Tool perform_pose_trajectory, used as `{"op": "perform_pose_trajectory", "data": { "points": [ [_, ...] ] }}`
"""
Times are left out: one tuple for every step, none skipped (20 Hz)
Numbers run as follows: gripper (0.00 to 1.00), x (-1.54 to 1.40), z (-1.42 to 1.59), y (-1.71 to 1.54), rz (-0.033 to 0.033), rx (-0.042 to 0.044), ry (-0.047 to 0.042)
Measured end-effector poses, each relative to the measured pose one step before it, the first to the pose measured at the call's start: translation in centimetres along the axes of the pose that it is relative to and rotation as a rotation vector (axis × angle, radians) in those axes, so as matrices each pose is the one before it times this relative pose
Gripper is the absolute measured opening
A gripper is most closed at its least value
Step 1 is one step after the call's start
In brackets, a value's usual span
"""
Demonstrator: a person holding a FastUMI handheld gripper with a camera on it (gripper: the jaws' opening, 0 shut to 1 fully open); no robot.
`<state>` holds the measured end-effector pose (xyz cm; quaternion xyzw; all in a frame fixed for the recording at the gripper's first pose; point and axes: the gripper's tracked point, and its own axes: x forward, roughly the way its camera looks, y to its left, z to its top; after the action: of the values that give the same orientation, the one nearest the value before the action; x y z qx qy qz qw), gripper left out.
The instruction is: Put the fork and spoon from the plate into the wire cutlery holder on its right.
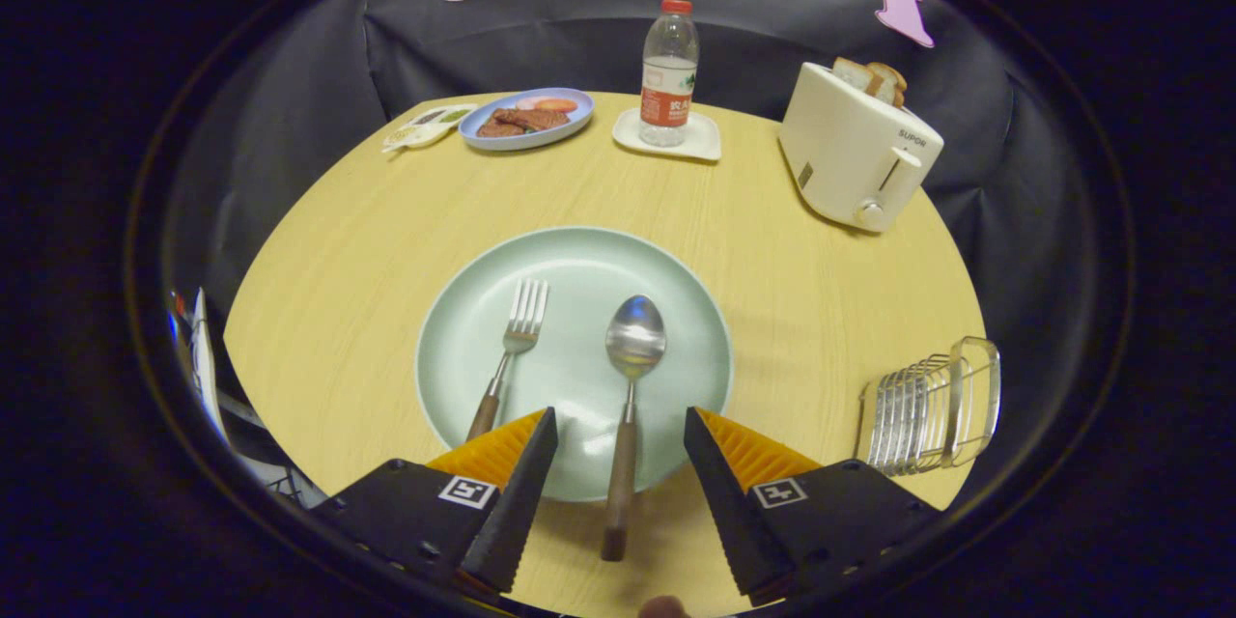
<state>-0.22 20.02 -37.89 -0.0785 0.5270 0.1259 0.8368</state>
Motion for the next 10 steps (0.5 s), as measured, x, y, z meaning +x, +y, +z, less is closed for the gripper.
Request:
{"op": "perform_pose_trajectory", "data": {
  "points": [
    [0.72, 0.293, -0.32, 0.007, -0.001, 0.00819, 0.02013],
    [0.62, 0.241, -0.3, 0.239, 0.00719, 0.01613, 0.01529],
    [0.58, 0.235, 0.0, 0.257, 0.00148, 0.00675, 0.01324],
    [0.54, 0.093, -0.197, -0.076, -0.00567, 0.00615, 0.00558],
    [0.4, 0.104, -0.179, -0.042, -0.00781, 0.00712, 0.01454],
    [0.33, 0.02, -0.226, -0.11, -0.00496, 0.01619, 0.01115],
    [0.14, 0.066, -0.162, -0.098, -0.00153, 0.02027, 0.01108],
    [0.12, -0.091, -0.162, 0.045, 0.00934, 0.02122, 0.00863],
    [0.05, -0.337, 0.072, 0.051, 0.01004, 0.0212, 0.01417],
    [0.05, -0.227, 0.237, -0.103, 0.01465, 0.0222, 0.01116]
  ]
}}
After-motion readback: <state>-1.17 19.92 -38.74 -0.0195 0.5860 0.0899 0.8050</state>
